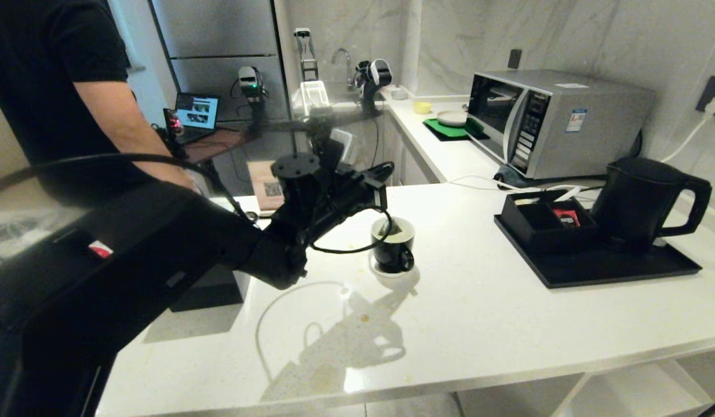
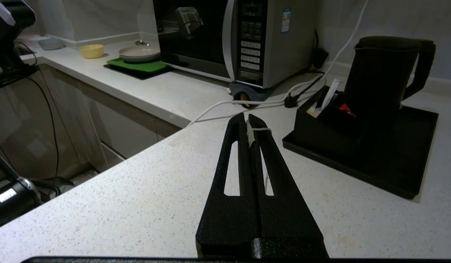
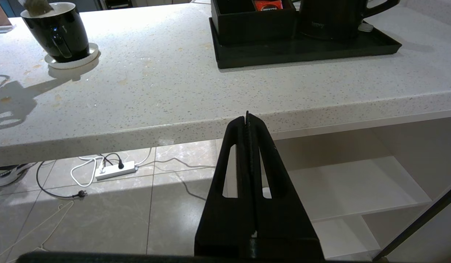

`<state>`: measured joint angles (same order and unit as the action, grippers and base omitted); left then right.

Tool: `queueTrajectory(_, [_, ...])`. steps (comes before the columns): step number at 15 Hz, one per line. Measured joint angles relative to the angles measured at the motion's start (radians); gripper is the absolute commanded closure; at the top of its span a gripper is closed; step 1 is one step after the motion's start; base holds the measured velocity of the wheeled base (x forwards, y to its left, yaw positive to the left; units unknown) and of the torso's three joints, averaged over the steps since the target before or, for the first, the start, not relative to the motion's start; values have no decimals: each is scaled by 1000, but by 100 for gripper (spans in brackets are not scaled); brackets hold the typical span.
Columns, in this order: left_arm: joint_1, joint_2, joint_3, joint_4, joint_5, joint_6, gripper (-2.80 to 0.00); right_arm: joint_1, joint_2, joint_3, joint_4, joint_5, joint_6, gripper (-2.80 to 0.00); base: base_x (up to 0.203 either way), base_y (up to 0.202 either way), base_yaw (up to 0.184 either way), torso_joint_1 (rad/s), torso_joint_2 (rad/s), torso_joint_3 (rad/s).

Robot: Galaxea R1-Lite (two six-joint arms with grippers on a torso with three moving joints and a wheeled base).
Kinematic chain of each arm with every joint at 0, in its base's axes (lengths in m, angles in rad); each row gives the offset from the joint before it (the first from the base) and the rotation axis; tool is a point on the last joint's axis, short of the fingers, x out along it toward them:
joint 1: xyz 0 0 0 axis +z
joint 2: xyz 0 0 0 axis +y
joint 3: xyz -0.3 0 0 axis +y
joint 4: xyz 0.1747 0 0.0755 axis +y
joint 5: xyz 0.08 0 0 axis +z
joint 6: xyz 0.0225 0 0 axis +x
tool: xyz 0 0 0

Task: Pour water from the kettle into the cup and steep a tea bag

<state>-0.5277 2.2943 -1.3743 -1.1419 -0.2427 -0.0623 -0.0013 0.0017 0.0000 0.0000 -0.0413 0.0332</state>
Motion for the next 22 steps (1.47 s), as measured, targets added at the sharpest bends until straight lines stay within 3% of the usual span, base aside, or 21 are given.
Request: queueTrajectory(22, [4, -30, 9, 18, 3, 0, 0, 0, 0, 0, 0, 0, 0, 0, 0, 0, 0, 0, 0, 0])
